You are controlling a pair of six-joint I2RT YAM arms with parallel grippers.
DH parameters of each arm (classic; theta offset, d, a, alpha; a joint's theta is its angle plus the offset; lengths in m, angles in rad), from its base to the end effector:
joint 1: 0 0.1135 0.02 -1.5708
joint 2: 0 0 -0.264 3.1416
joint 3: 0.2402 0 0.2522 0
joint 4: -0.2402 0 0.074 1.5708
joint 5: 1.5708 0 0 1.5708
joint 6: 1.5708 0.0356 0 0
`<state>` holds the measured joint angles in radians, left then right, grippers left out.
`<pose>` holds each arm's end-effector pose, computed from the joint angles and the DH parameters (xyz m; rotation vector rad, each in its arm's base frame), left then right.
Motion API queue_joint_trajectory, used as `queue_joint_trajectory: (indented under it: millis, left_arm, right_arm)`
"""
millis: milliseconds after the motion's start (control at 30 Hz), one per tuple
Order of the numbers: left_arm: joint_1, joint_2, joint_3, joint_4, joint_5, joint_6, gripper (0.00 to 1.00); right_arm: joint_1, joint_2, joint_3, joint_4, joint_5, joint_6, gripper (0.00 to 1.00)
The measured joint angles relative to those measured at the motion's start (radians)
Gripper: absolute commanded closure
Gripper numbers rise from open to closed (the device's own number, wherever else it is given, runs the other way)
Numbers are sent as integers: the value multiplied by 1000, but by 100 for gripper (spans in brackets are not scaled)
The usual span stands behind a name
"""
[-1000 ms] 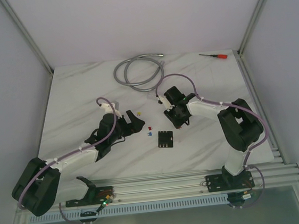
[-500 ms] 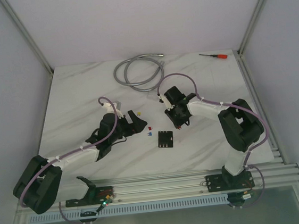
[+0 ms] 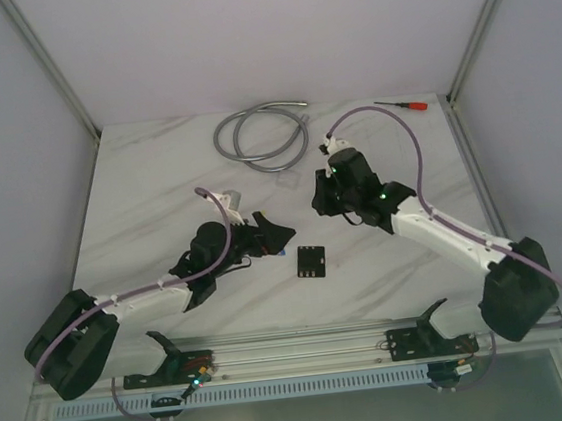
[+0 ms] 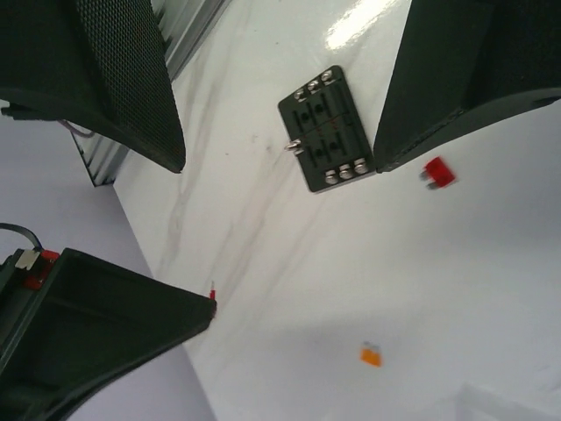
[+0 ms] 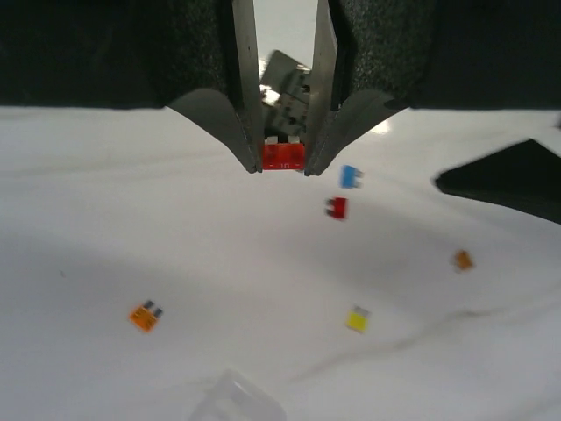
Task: Snap on the fuse box
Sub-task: Pick up the fuse from the center of the board.
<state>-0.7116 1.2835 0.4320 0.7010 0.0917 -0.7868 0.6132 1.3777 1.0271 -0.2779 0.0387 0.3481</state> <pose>0.1947 -0.1722 0.2055 0.0034 1.8716 -1.1579 0.2532 0.1765 0.2804 -0.2745 2.2261 0.4898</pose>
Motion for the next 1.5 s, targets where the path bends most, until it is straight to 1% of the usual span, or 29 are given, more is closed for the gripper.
queue_joint_trajectory:
  millis: [167, 367, 667, 867, 1100, 1300, 1500]
  left_arm:
    - [-66, 0, 1, 79, -34, 47, 17]
    - [-114, 2, 34, 130, -76, 117, 36]
    - [-132, 22, 51, 191, -135, 165, 58]
    - [-136, 26, 55, 198, -164, 168, 66]
    - [-140, 27, 56, 212, -175, 168, 70]
    - [-142, 33, 65, 218, -175, 169, 78]
    - [-143, 38, 67, 219, -182, 171, 89]
  right_arm:
    - [43, -90, -53, 80, 3, 132, 76]
    - [95, -124, -85, 148, 3, 243, 75]
    - [132, -167, -127, 217, 11, 347, 74]
    - [137, -188, -151, 248, 19, 389, 74]
    - [143, -189, -168, 270, 18, 415, 74]
    - [147, -189, -171, 288, 19, 432, 74]
    - [148, -193, -182, 302, 19, 445, 73]
